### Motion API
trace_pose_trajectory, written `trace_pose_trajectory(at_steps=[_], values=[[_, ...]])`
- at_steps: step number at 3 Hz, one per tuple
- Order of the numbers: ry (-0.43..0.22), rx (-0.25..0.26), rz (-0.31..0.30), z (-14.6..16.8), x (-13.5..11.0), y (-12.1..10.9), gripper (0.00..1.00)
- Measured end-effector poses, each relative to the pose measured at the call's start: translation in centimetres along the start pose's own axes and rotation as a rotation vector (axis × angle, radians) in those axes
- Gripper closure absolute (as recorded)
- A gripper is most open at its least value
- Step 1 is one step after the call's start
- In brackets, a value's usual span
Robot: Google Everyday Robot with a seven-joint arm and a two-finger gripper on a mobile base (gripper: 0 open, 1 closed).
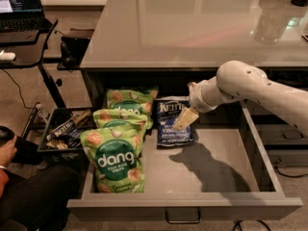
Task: Pick blue chip bag from top drawer and place on counter
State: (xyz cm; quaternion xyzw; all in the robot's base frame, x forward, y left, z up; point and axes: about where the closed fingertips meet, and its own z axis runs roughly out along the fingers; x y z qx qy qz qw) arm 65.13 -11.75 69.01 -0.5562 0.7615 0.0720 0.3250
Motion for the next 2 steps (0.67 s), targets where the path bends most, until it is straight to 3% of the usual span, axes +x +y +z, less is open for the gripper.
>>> trace_pose_trajectory(at_steps=[2], values=[[-0.037, -0.073, -0.004, 3.6, 0.6, 0.3, 0.0]])
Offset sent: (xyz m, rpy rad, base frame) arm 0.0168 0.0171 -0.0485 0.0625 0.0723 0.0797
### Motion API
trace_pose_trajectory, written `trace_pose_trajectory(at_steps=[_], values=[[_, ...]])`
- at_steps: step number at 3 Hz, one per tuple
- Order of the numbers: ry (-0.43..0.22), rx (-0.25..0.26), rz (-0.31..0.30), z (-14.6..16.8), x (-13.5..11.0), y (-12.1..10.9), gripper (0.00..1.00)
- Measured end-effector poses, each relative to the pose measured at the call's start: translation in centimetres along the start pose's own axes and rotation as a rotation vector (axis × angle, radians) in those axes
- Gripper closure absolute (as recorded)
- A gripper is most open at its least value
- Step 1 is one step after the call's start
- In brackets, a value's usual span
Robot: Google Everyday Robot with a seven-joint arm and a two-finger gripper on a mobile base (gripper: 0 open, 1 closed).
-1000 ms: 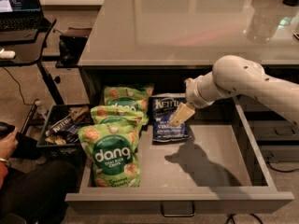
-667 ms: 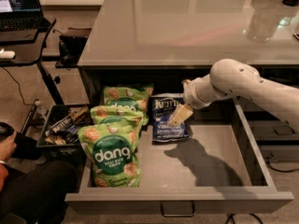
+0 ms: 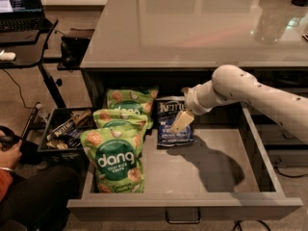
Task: Pick blue chip bag from top drawer and place on counter
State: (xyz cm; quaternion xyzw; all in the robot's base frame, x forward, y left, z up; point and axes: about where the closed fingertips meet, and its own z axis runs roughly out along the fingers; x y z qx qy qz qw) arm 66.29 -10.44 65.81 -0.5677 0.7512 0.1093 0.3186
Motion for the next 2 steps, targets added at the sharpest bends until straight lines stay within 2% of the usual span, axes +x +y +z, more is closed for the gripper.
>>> trace_pose_trajectory(at_steps=[1, 2], values=[[0.0, -0.027, -0.003, 1.4, 0.7, 0.1, 0.0], [0.036, -0.044, -0.021, 2.8, 1.5, 0.3, 0.0]])
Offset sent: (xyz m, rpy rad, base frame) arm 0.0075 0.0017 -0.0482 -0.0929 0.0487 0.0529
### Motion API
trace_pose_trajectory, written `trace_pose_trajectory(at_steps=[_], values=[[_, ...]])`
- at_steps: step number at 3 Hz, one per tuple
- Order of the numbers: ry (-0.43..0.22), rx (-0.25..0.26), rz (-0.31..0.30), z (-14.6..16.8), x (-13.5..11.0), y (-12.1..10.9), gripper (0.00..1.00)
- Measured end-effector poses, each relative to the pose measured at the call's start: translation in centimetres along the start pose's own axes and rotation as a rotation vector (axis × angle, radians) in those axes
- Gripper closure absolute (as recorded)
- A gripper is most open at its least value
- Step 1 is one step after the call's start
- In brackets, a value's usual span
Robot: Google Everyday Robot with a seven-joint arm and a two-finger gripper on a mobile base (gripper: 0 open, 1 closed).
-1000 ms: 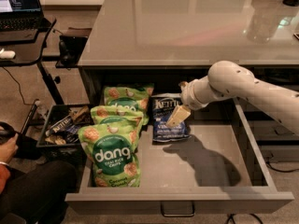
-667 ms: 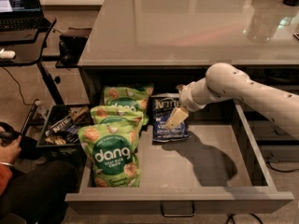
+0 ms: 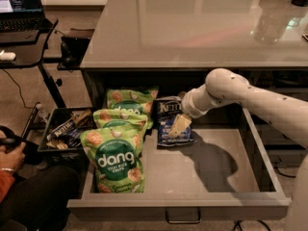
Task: Pick blue chip bag from top drawer and place on counter
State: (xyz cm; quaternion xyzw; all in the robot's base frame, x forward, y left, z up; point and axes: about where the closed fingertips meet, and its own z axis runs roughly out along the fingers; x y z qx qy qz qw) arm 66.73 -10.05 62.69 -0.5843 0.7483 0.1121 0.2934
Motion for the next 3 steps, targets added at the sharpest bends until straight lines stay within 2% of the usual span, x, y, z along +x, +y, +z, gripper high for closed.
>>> trace_pose_trajectory(at_steps=[1, 3], values=[[0.049, -0.01, -0.015, 1.19, 0.72, 0.13, 0.0], [0.05, -0.01, -0.015, 1.22, 0.73, 0.13, 0.43]])
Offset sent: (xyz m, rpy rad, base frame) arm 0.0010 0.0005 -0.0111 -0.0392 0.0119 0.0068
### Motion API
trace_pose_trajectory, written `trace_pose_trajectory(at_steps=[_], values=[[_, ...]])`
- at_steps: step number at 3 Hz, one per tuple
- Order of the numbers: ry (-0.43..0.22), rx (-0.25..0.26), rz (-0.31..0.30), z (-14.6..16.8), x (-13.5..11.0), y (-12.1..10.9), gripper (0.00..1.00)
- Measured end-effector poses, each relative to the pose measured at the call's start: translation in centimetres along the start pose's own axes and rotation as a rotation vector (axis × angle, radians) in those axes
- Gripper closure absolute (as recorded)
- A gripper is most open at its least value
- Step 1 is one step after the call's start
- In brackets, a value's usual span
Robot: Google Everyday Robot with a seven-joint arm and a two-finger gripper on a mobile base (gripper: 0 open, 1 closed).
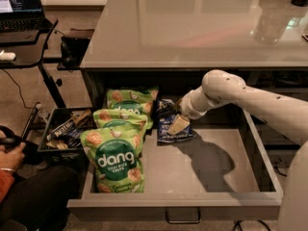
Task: Pick blue chip bag from top drawer and place on counter
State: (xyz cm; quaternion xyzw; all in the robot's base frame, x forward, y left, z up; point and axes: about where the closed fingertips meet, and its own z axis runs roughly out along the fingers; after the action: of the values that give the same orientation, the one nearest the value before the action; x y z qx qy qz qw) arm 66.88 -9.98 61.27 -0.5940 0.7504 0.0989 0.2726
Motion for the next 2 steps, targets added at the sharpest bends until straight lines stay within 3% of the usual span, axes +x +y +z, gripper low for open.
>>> trace_pose_trajectory(at_steps=[2], values=[[0.0, 0.0, 0.0, 0.01, 0.0, 0.0, 0.89]])
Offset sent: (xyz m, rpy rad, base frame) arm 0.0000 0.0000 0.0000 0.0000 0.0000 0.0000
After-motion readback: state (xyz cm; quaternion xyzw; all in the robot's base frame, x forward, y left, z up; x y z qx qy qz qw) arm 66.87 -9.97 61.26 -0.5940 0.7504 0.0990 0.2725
